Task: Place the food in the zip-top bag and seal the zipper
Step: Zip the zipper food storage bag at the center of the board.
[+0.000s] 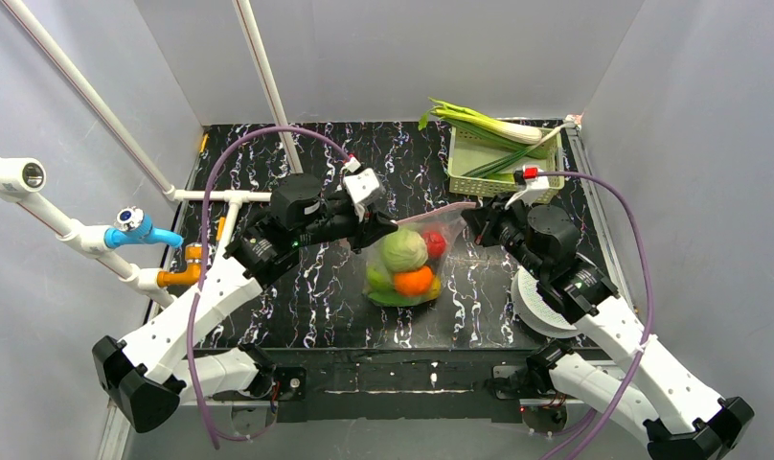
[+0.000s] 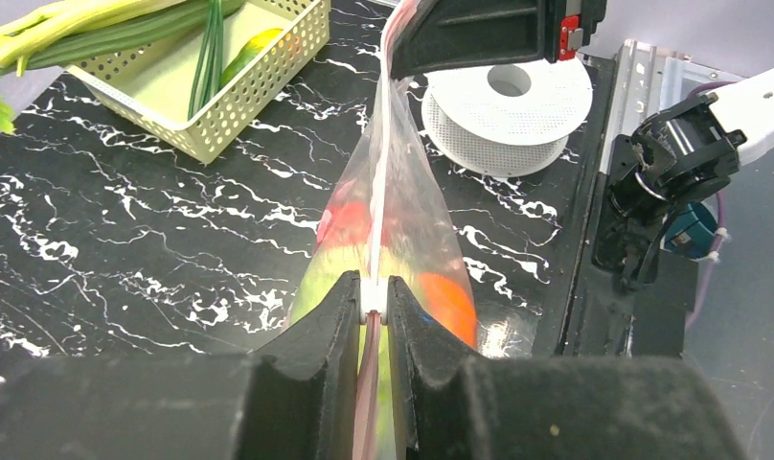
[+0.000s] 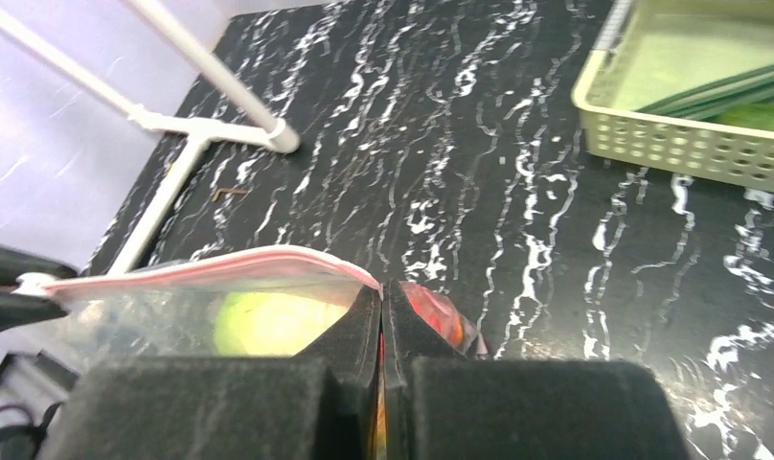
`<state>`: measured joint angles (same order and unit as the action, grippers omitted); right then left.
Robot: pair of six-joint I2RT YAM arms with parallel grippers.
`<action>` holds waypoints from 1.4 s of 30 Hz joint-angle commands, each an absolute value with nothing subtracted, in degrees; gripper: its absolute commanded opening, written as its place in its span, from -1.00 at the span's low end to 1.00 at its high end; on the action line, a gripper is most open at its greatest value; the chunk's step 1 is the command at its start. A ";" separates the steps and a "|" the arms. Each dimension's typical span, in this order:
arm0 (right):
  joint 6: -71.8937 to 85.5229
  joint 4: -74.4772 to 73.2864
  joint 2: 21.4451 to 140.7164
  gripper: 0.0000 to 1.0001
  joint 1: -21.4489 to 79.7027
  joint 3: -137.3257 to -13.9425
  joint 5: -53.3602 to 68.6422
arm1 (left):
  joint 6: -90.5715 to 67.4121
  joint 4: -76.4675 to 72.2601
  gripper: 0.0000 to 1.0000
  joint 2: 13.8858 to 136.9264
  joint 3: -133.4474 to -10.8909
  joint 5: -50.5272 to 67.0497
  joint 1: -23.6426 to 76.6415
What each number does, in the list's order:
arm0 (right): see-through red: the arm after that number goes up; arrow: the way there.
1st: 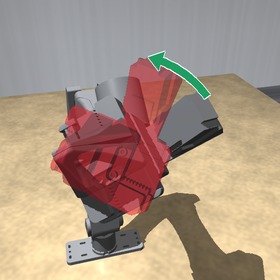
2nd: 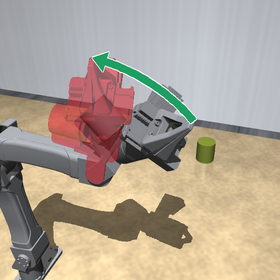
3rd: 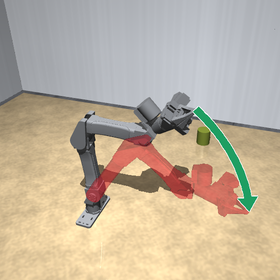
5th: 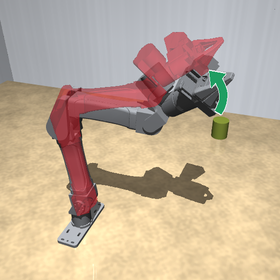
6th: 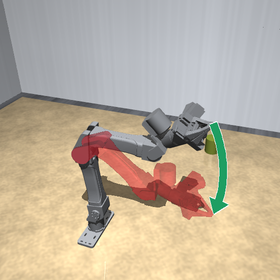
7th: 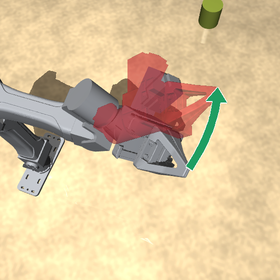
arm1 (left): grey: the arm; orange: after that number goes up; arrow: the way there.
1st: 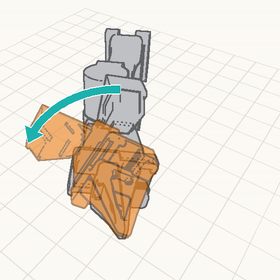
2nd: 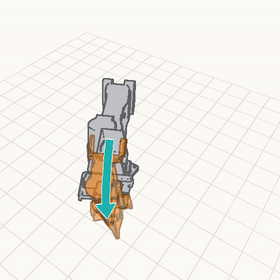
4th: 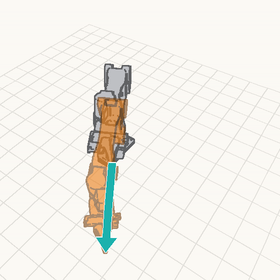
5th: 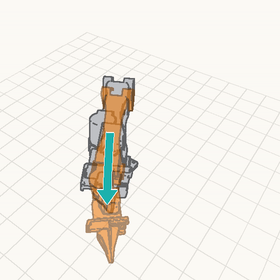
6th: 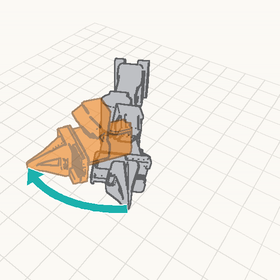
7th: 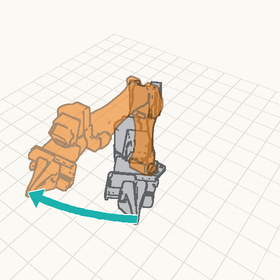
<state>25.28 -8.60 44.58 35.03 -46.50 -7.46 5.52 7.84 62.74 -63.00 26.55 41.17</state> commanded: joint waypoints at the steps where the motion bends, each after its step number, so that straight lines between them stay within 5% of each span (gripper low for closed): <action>1: 24.65 -14.02 42.95 -0.97 32.99 -49.59 -26.71 | 8.10 9.11 -1.00 58.66 -63.03 23.74 40.91; 26: 23.96 -17.60 38.78 -0.97 31.31 -47.90 -32.19 | 11.32 4.73 -1.00 55.11 -58.78 3.93 41.15; 28: 23.65 -17.02 39.62 -0.97 31.29 -48.05 -30.85 | 11.19 4.94 -0.74 55.31 -58.95 4.13 41.36; 30: 23.90 -16.82 40.80 -0.97 31.37 -48.60 -29.77 | 10.77 4.84 -0.17 55.38 -58.89 3.93 41.53; 33: 24.66 -18.37 44.59 -0.97 31.29 -50.99 -28.42 | 10.69 4.48 0.24 55.29 -58.66 2.67 41.98; 36: 25.71 -20.73 49.53 -0.97 31.26 -53.76 -29.21 | 10.81 4.07 0.46 54.98 -58.38 0.89 42.41; 42: 28.49 -26.53 58.82 -0.97 29.96 -58.20 -30.65 | 12.00 3.76 0.57 54.59 -57.92 -3.43 43.72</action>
<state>26.06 -22.06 54.87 31.00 -54.06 -28.62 10.74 5.37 56.31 -58.50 0.64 42.78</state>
